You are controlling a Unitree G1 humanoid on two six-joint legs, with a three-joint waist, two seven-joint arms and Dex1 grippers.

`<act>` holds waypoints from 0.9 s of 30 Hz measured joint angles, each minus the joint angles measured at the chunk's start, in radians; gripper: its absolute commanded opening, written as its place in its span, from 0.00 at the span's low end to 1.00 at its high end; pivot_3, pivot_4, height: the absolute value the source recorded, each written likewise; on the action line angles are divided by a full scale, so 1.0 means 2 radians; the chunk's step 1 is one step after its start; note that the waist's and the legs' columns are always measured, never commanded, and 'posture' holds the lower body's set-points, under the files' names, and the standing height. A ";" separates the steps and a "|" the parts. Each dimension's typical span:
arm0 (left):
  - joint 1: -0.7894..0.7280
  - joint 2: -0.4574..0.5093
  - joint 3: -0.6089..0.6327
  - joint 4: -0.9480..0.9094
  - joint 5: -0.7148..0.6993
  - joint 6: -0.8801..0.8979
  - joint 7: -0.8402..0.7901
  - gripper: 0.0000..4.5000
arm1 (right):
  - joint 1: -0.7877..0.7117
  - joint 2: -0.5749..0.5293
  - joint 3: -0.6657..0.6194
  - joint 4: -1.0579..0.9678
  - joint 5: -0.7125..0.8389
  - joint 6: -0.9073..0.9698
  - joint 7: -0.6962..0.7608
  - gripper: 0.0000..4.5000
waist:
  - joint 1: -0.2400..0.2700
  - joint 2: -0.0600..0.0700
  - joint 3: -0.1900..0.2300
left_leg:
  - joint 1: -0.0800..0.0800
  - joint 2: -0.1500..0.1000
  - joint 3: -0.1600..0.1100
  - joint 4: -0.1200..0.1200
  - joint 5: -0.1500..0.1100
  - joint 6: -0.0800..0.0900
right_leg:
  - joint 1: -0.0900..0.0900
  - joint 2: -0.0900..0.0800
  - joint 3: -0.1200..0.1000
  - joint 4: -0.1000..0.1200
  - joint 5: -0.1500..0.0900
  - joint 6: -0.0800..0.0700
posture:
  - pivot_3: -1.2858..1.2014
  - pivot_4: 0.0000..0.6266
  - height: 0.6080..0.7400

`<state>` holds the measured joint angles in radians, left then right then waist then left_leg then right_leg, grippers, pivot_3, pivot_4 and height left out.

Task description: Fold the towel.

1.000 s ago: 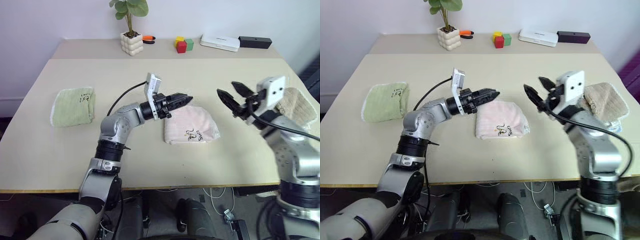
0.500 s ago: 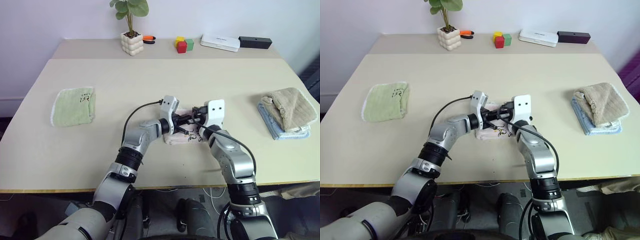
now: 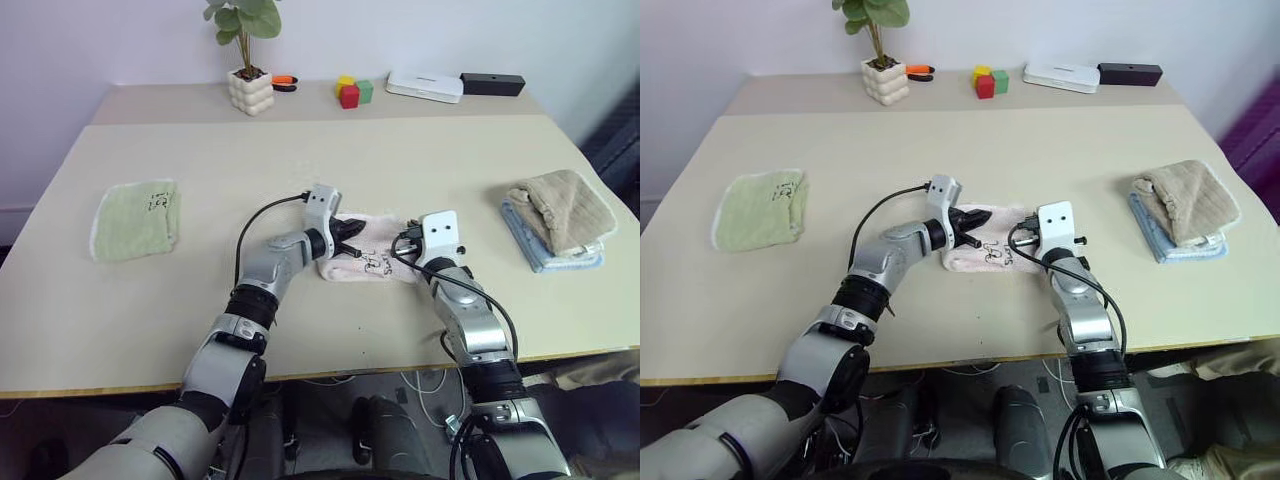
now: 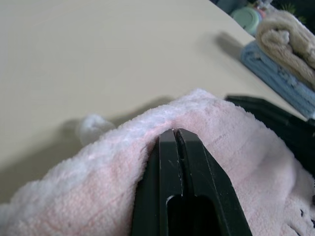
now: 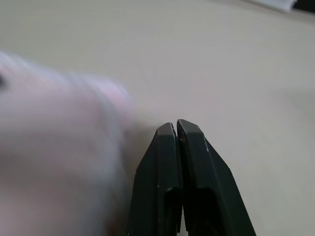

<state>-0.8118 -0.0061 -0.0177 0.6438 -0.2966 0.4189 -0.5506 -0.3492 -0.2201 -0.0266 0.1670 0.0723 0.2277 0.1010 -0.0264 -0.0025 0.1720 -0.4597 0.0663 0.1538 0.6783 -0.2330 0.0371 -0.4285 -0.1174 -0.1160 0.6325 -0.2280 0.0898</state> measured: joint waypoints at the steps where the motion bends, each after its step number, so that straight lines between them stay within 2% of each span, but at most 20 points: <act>1: 0.004 0.003 0.002 -0.007 -0.002 0.005 -0.002 0.06 | -0.001 0.002 -0.005 0.000 0.007 0.000 0.004 0.30 | 0.000 0.000 0.000 | 0.000 0.000 0.000 0.000 0.000 0.000 | 0.000 0.000 0.000 0.000 0.000 0.000 | 0.52 0.24 1.00; 4: 0.023 0.014 0.002 -0.045 -0.013 0.021 -0.016 0.29 | -0.008 -0.002 -0.017 -0.003 0.015 0.002 0.016 0.64 | 0.001 0.000 0.000 | 0.000 0.000 0.000 0.000 0.001 -0.002 | 0.000 0.000 0.000 0.000 0.000 0.000 | 0.52 0.24 1.00; 7: 0.039 0.019 0.003 -0.094 -0.031 0.046 -0.029 0.63 | -0.023 -0.011 -0.031 -0.004 0.021 0.009 0.022 0.97 | 0.004 0.000 0.000 | 0.000 0.000 0.000 0.000 0.001 -0.002 | 0.000 0.000 0.000 0.000 0.000 0.000 | 0.52 0.24 1.00; 8: 0.044 0.019 0.005 -0.111 -0.037 0.054 -0.030 0.75 | -0.032 -0.019 -0.035 -0.004 0.023 0.011 0.023 1.00 | 0.005 0.000 0.000 | 0.000 0.000 0.000 0.000 0.001 -0.002 | 0.000 0.000 0.000 0.000 0.000 0.000 | 0.52 0.24 1.00; 10: 0.046 0.021 0.011 -0.133 -0.048 0.064 -0.032 0.98 | -0.047 -0.034 -0.045 -0.004 0.025 0.011 0.027 1.00 | 0.007 0.001 0.000 | 0.000 0.000 0.000 0.001 0.001 -0.001 | 0.000 0.000 0.000 0.000 0.000 0.000 | 0.52 0.24 1.00; 17: 0.047 0.049 0.021 -0.196 -0.076 0.100 -0.045 0.99 | -0.063 -0.098 -0.073 0.008 0.021 0.006 0.042 1.00 | 0.006 0.001 0.001 | 0.000 0.000 0.001 0.000 0.001 -0.002 | 0.000 0.000 0.000 0.000 0.000 0.000 | 0.52 0.24 1.00; 20: 0.053 0.069 0.038 -0.227 -0.106 0.152 -0.048 0.99 | -0.066 -0.100 -0.088 0.000 0.054 0.024 0.071 1.00 | 0.004 0.001 0.001 | 0.000 0.000 0.001 0.000 0.001 -0.002 | 0.000 0.000 0.000 0.000 0.000 0.000 | 0.52 0.24 1.00; 23: 0.066 0.108 0.071 -0.261 -0.166 0.241 -0.051 0.99 | -0.058 -0.112 -0.103 -0.064 0.149 0.083 0.155 1.00 | 0.003 0.002 0.002 | 0.000 0.000 0.000 0.000 0.001 -0.002 | -0.001 0.000 0.001 0.000 0.000 0.000 | 0.52 0.24 1.00; 27: 0.091 0.183 0.096 -0.273 -0.204 0.332 -0.064 0.99 | 0.007 -0.200 -0.087 -0.192 0.231 0.128 0.303 1.00 | 0.008 0.002 0.002 | 0.000 0.000 -0.001 0.000 0.000 0.000 | 0.000 0.000 0.000 0.000 -0.001 0.001 | 0.52 0.24 1.00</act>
<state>-0.6290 0.3606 0.1748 0.0977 -0.7039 1.0827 -0.6783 -0.3350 -0.6200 -0.1997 -0.2172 0.5350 0.4841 0.7063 -0.0096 0.0023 0.1752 -0.4602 0.0662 0.1521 0.6777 -0.2330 0.0367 -0.4276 -0.1178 -0.1168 0.6317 -0.2290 0.0913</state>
